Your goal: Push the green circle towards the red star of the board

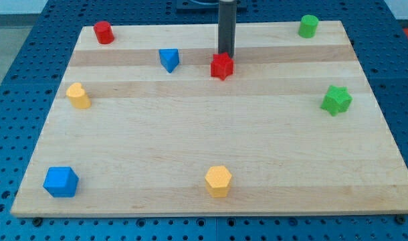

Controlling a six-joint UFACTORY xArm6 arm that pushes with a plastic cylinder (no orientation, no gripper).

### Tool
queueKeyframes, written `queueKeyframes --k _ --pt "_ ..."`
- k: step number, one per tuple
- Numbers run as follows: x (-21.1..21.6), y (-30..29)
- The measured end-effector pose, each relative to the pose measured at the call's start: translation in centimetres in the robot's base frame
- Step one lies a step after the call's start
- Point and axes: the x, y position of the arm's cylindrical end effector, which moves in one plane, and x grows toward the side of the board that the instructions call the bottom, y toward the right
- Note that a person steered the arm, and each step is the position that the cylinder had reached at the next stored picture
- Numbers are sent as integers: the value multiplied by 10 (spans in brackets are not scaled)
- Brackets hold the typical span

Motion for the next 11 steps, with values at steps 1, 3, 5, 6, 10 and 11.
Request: queueKeyframes --k 1,3,5,6,10,11 --pt "38 6" --pt "-33 179" --pt "-115 290" --pt "-126 247" --pt "-75 166" --pt "-76 146"
